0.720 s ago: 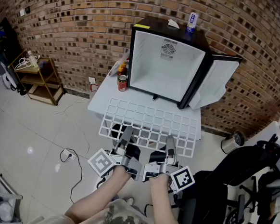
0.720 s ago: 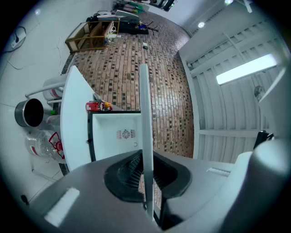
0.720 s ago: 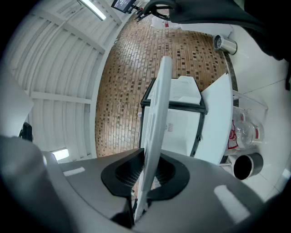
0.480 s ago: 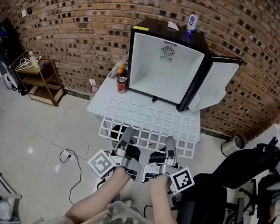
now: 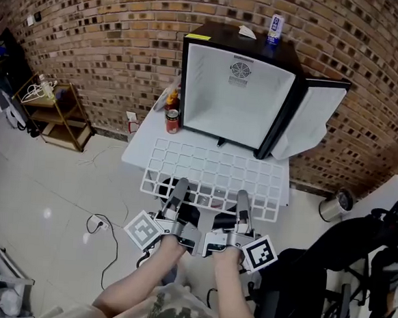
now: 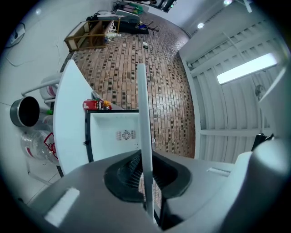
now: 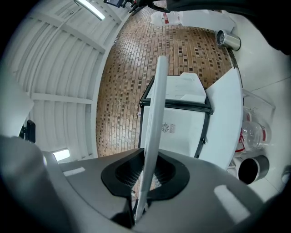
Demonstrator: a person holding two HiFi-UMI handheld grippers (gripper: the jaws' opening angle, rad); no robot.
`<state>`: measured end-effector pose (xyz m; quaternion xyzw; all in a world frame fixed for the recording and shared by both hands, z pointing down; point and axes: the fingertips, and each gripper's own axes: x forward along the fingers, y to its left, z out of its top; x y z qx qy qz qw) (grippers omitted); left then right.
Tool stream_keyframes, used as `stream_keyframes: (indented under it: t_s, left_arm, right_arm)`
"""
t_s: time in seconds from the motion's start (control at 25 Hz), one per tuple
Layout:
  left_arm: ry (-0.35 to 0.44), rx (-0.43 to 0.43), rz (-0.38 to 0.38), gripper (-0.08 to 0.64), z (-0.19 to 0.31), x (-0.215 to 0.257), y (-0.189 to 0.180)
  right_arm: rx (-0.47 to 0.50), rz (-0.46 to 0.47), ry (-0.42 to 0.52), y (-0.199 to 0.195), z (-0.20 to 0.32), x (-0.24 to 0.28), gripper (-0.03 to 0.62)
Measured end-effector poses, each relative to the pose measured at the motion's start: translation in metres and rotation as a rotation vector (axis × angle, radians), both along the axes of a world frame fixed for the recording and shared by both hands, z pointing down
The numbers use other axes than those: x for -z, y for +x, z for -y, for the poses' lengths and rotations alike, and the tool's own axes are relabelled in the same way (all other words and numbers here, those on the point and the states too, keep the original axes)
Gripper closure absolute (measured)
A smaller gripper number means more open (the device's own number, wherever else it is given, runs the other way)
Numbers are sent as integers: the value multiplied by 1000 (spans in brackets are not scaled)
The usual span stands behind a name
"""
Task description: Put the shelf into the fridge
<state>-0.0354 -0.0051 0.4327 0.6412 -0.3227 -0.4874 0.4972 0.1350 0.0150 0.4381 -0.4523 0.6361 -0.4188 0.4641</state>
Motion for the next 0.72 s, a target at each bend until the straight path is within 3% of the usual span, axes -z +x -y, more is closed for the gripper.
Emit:
stream_keyframes:
  t_s: [0.72]
  left_arm:
    - [-36,-78,11,534,131,-12,25]
  right_arm:
    - [-76,10,-52,23,117,-15,561]
